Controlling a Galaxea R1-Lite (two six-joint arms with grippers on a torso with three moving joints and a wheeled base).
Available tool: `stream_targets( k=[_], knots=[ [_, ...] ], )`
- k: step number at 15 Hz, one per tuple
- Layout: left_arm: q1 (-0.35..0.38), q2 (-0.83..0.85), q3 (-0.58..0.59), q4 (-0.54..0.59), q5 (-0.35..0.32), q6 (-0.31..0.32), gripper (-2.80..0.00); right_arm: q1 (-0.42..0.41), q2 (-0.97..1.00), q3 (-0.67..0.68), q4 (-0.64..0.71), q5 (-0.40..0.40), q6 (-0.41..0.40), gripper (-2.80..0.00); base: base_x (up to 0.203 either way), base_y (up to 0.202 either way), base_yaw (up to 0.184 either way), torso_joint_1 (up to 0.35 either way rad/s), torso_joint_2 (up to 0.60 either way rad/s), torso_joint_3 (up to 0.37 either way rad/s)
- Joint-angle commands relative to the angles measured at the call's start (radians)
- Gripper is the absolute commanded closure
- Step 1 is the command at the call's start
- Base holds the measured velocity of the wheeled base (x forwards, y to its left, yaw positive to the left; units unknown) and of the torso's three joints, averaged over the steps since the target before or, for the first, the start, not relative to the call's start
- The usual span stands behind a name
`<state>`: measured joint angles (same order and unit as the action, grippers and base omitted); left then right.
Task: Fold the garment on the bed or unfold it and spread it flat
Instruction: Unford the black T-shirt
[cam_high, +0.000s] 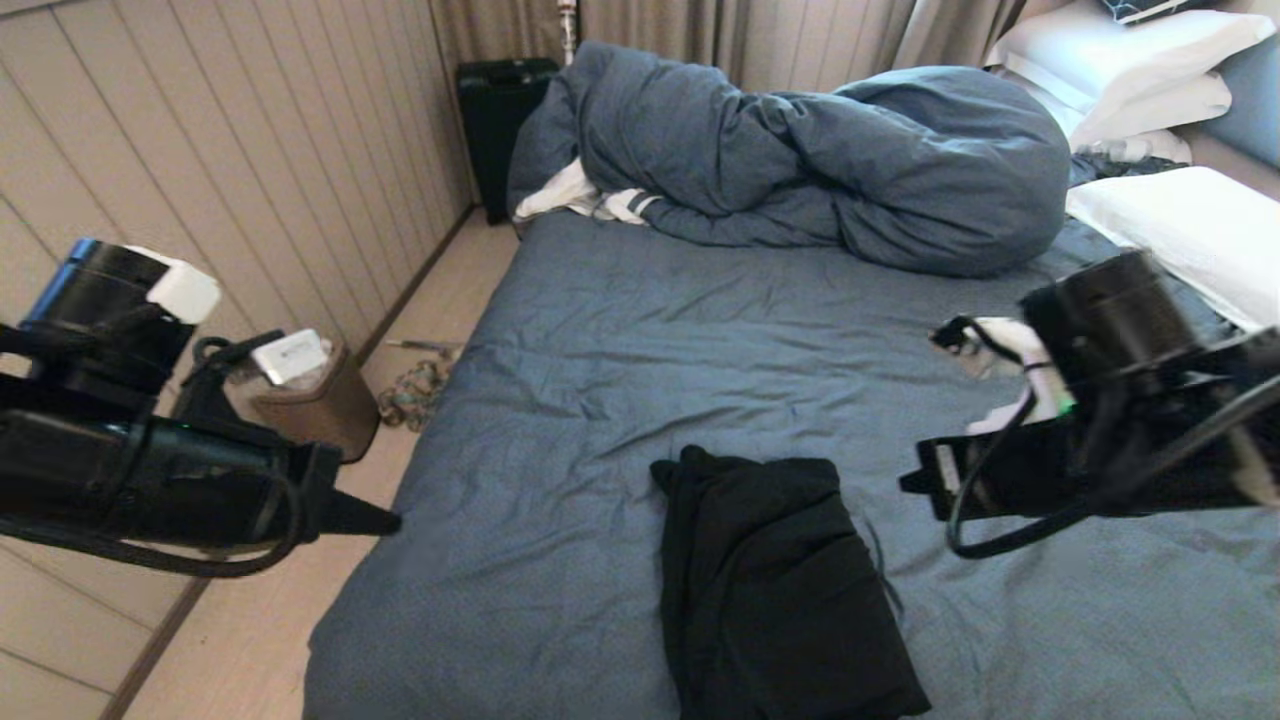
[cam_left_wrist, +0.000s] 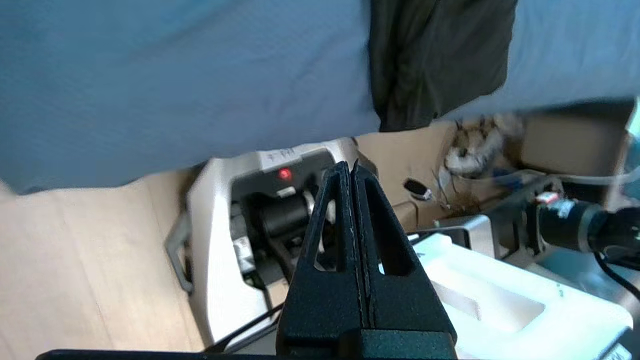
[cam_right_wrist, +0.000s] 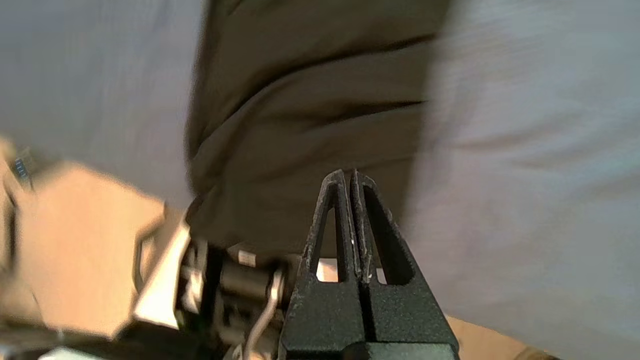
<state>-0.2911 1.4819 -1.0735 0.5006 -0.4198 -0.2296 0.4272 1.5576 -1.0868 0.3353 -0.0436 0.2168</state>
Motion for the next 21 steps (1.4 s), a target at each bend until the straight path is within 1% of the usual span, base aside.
stream_targets(
  k=[1, 3, 4, 6, 9, 10, 13, 16, 18, 21],
  knots=[
    [-0.020, 0.098, 0.021, -0.058, -0.024, -0.011, 0.00, 0.108, 0.146, -0.024, 0.001, -0.028, 0.016, 0.00, 0.000, 0.000, 0.000, 0.000, 0.00, 0.000],
    [-0.008, 0.102, 0.063, -0.137, -0.026, -0.030, 0.00, 0.199, 0.197, -0.030, 0.000, -0.046, 0.036, 0.00, 0.000, 0.000, 0.000, 0.000, 0.00, 0.000],
    [0.014, 0.099, 0.081, -0.159, -0.025, -0.032, 0.00, 0.230, 0.232, -0.032, -0.001, -0.052, 0.042, 0.00, 0.000, 0.000, 0.000, 0.000, 0.00, 0.000],
    [0.038, 0.101, 0.104, -0.185, -0.032, -0.033, 0.00, 0.266, 0.311, -0.042, -0.004, -0.077, 0.048, 0.00, 0.000, 0.000, 0.000, 0.000, 0.00, 0.000],
    [0.072, 0.113, 0.122, -0.198, -0.049, -0.031, 0.00, 0.291, 0.429, -0.096, -0.021, -0.176, 0.051, 0.00, 0.000, 0.000, 0.000, 0.000, 0.00, 0.000],
    [0.075, 0.113, 0.124, -0.205, -0.056, -0.031, 0.00, 0.300, 0.453, -0.106, -0.040, -0.201, 0.052, -2.80, 0.000, 0.000, 0.000, 0.000, 0.00, 0.000],
    [0.084, 0.111, 0.137, -0.212, -0.068, -0.030, 0.00, 0.308, 0.515, -0.178, -0.075, -0.216, 0.050, -2.80, 0.000, 0.000, 0.000, 0.000, 0.00, 0.000],
    [0.084, 0.107, 0.143, -0.211, -0.069, -0.028, 0.00, 0.327, 0.571, -0.243, -0.068, -0.224, 0.040, -2.80, 0.000, 0.000, 0.000, 0.000, 0.00, 0.000],
    [0.084, 0.104, 0.150, -0.214, -0.069, -0.028, 0.00, 0.329, 0.618, -0.280, -0.063, -0.246, 0.037, -2.80, 0.000, 0.000, 0.000, 0.000, 0.00, 0.000],
    [0.084, 0.097, 0.158, -0.215, -0.080, -0.027, 0.00, 0.329, 0.672, -0.322, -0.061, -0.252, 0.036, -2.80, 0.000, 0.000, 0.000, 0.000, 0.00, 0.000]
  ],
)
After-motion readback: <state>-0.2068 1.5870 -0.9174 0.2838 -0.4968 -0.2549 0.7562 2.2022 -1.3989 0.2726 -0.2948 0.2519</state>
